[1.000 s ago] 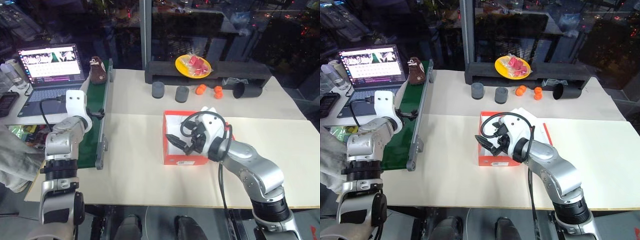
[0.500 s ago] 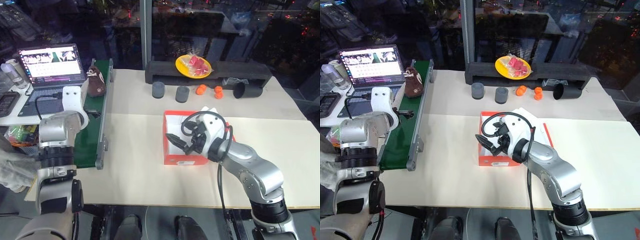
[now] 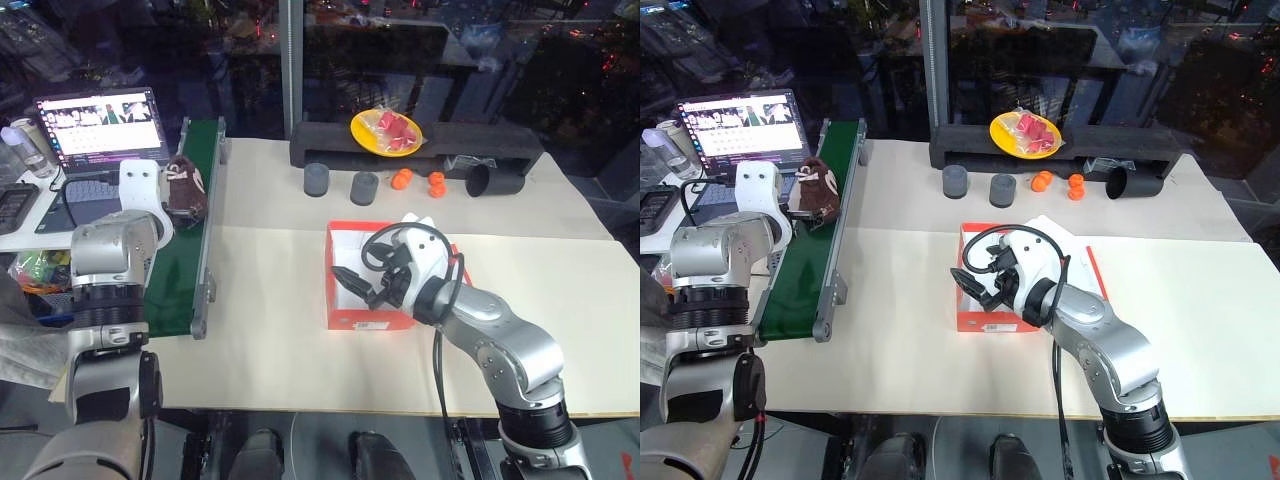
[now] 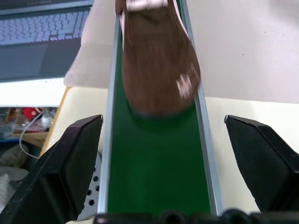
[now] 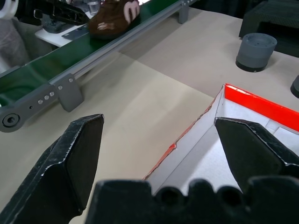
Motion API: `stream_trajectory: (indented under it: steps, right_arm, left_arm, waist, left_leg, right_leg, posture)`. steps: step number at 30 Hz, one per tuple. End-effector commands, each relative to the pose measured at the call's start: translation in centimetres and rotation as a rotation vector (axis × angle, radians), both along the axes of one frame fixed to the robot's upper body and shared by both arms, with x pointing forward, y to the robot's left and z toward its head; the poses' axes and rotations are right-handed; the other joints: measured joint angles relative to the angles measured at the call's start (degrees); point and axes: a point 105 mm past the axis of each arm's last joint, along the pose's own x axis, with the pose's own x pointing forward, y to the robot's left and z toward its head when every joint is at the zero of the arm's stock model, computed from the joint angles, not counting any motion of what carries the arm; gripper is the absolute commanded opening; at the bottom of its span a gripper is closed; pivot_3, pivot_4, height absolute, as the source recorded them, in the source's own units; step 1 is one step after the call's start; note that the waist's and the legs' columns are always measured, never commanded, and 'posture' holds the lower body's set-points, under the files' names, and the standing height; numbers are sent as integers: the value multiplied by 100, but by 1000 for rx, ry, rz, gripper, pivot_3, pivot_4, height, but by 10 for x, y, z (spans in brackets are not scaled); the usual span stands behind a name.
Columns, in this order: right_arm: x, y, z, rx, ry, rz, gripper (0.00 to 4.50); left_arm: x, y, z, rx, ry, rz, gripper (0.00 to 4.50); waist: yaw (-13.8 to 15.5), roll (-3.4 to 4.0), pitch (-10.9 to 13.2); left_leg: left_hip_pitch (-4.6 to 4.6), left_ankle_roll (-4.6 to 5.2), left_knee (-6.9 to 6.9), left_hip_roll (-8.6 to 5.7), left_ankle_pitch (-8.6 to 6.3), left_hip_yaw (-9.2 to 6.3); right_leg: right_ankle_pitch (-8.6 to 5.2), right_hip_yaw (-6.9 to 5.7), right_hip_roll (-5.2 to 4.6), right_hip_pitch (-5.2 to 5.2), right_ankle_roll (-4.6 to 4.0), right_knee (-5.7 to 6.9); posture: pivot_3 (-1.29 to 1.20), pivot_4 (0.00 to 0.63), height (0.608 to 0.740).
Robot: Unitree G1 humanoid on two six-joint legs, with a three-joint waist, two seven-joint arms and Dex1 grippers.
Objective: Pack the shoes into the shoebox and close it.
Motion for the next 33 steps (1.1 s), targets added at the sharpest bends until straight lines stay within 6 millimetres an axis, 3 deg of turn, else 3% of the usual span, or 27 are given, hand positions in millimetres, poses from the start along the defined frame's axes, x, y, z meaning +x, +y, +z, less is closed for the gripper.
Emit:
stream_trajectory:
  steps: [1, 5, 9, 12, 17, 19, 29, 33]
  right_arm:
    - [0, -1, 10, 17, -42, -11, 4481]
    - [0, -1, 11, 22, -45, -17, 4481]
    - [0, -1, 12, 29, -47, -23, 4481]
    - [1, -3, 12, 27, -49, -31, 4500]
    - [2, -4, 11, 25, -47, -41, 4500]
    - [2, -4, 11, 22, -47, -43, 4500]
    - [4, -6, 12, 29, -54, -58, 4500]
    - [5, -7, 12, 27, -53, -64, 4500]
  left_arm:
    - [1, 3, 21, 34, -64, 5, 4500]
    - [2, 1, 11, 27, -35, 0, 4500]
    - [-2, -11, -20, -31, 64, -32, 4500]
    - [-2, -19, -16, -66, 33, -51, 3731]
    - [-2, -20, -13, -60, 26, -51, 1925]
    - [-2, -20, -13, -57, 28, -52, 1476]
    - [-1, -19, -13, -70, 22, -43, 1476]
    - [1, -20, -10, -71, -2, -50, 609]
  waist:
    - [0, 0, 0]
    - [1, 0, 0]
    - [1, 0, 0]
    - [2, 0, 0]
    - [43, 0, 0]
    - [45, 0, 0]
    - [44, -1, 0]
    - [38, -1, 0]
  left_leg:
    - [0, 0, 0, 0, 0, 0]
    - [0, 0, 0, 0, 0, 0]
    - [1, 0, 0, -1, 0, 0]
    - [1, 0, 0, -1, 0, 0]
    - [3, -5, 4, -4, 4, -4]
    - [2, -5, 10, -5, 4, -4]
    - [4, -9, 15, -7, 7, -6]
    - [4, -12, 15, -8, 9, -8]
  right_leg:
    - [0, 0, 0, 0, 0, 0]
    - [0, 0, 0, 0, 0, 1]
    - [0, 0, 0, 1, 0, 1]
    - [0, 1, -1, 1, 0, 4]
    - [0, -1, -1, 2, 0, 13]
    - [0, -1, -3, 4, 0, 14]
    - [-1, 0, -3, 2, 0, 30]
    - [-1, 0, -3, 1, 0, 35]
  posture:
    - [0, 150, 740]
    - [0, 150, 740]
    - [0, 150, 740]
    - [0, 150, 740]
    - [0, 150, 740]
    - [0, 150, 740]
    - [0, 150, 740]
    - [0, 150, 740]
